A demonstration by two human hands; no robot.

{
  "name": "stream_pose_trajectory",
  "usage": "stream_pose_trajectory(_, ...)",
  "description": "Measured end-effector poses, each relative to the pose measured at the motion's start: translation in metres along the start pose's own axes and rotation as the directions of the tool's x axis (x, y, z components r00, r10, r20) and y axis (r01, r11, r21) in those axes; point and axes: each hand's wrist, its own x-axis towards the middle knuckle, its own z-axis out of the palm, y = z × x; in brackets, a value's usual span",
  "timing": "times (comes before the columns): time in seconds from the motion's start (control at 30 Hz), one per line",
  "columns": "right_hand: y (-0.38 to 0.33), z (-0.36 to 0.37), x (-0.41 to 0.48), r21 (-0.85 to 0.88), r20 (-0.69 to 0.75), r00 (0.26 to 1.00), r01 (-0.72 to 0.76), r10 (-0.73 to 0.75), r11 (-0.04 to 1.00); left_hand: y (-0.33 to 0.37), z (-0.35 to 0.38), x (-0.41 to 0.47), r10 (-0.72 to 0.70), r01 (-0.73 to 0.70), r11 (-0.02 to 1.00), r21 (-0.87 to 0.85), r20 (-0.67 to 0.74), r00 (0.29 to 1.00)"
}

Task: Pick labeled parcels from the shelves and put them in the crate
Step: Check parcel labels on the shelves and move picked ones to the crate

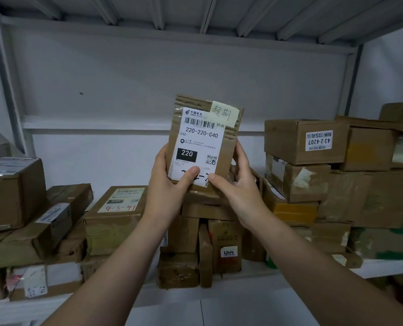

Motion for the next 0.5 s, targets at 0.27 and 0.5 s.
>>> stream_pose_trajectory(0.27, -0.024, 0.012, -0.029, -0.065, -0.072, 0.997, -0.009, 0.004, 0.998, 0.011, -0.017, -0.023, 0.051, -0.046, 0.995, -0.084, 0.062, 0.997)
stream_pose_trajectory(0.5, -0.041, 0.023, -0.088, -0.016, -0.252, 0.966, -0.062, 0.056, 0.998, 0.022, -0.037, -0.063, 0.039, -0.02, 0.992, -0.124, 0.154, 0.987)
